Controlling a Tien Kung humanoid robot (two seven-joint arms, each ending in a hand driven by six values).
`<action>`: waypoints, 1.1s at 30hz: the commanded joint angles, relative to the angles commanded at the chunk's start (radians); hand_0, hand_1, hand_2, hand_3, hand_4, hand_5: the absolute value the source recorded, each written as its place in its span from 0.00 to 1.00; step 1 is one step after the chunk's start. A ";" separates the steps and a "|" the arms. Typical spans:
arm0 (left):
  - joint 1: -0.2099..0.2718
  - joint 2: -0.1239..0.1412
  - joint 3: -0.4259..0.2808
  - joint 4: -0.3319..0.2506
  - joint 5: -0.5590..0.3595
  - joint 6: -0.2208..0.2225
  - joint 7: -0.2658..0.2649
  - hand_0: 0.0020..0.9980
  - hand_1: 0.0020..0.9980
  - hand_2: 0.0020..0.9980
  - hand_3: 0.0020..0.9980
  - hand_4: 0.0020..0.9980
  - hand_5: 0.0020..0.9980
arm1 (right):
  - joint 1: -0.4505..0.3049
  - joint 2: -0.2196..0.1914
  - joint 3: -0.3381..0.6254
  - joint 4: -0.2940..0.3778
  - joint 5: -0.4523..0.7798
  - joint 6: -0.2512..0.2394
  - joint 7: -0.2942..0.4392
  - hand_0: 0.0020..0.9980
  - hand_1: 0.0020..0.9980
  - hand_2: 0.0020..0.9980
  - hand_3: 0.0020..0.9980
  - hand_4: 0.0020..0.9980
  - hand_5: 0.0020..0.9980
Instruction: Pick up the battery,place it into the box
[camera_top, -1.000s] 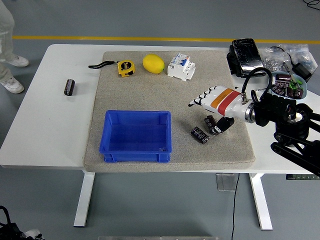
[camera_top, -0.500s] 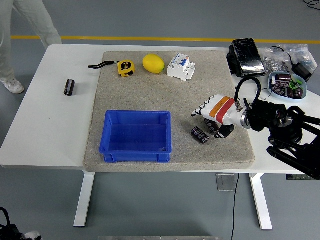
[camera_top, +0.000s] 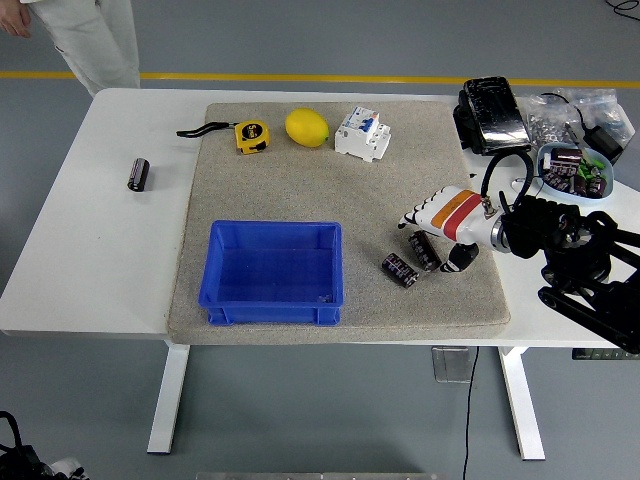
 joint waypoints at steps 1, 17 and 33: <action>0.000 0.000 -0.001 0.000 0.001 0.000 0.000 0.75 0.74 0.78 0.64 0.67 0.54 | -0.001 0.001 0.000 -0.004 0.003 -0.001 0.000 0.69 0.72 0.77 0.83 0.95 0.12; -0.003 0.000 0.003 0.000 -0.004 0.000 -0.001 0.76 0.74 0.78 0.64 0.67 0.54 | -0.003 0.012 -0.001 -0.006 0.029 -0.005 -0.004 0.63 0.67 0.73 0.80 0.95 0.12; -0.002 0.000 0.004 -0.001 -0.007 -0.002 0.000 0.75 0.74 0.78 0.64 0.67 0.54 | -0.011 0.035 -0.008 -0.033 0.058 -0.032 -0.006 0.53 0.54 0.58 0.59 0.77 0.07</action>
